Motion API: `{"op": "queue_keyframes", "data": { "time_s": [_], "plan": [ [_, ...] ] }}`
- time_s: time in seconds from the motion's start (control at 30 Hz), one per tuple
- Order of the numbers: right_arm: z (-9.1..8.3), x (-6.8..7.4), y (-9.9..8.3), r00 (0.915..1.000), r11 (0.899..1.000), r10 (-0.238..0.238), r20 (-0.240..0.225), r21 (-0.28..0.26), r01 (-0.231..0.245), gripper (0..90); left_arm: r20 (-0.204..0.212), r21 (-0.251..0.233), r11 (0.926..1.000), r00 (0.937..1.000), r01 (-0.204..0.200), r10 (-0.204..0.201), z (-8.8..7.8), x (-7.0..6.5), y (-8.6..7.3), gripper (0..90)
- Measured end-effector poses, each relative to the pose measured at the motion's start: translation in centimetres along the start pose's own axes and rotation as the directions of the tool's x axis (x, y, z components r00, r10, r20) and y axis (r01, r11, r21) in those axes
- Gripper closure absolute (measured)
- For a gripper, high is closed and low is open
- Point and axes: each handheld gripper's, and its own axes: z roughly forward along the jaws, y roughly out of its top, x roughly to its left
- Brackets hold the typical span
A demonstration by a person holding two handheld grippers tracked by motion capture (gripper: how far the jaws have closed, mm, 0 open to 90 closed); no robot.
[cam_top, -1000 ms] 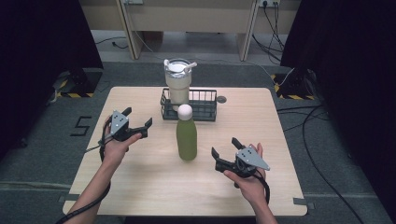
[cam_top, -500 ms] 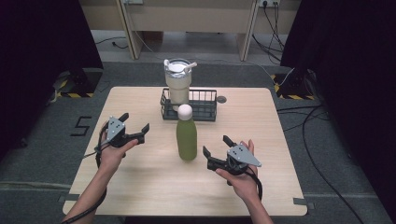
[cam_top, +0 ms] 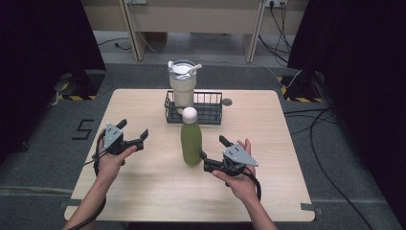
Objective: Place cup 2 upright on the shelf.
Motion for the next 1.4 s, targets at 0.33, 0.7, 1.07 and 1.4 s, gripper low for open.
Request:
{"op": "queue_keyframes", "data": {
  "time_s": [0.33,0.7,1.07,1.4],
  "plan": [
    [2.2,0.7,0.2,0.9995,1.000,-0.014,-0.027,0.019,0.014,15.3,0.004,0.005,1.0000,1.0000,0.004,-0.004,0.0,-0.1,-0.3,5.7],
    [4.6,1.3,0.5,0.9983,0.999,-0.025,-0.053,0.040,0.027,15.4,0.005,0.006,1.0000,1.0000,0.005,-0.005,0.1,-0.1,-0.3,5.8],
    [6.6,1.6,0.4,0.9971,0.998,-0.021,-0.073,0.064,0.025,15.5,0.002,0.010,0.9999,0.9999,0.012,-0.012,0.1,0.0,-0.5,6.7],
    [7.5,1.7,0.5,0.9956,0.996,-0.042,-0.084,0.073,0.048,15.7,0.004,0.012,0.9998,0.9998,0.017,-0.017,0.1,0.2,-0.6,7.4]
  ]
}}
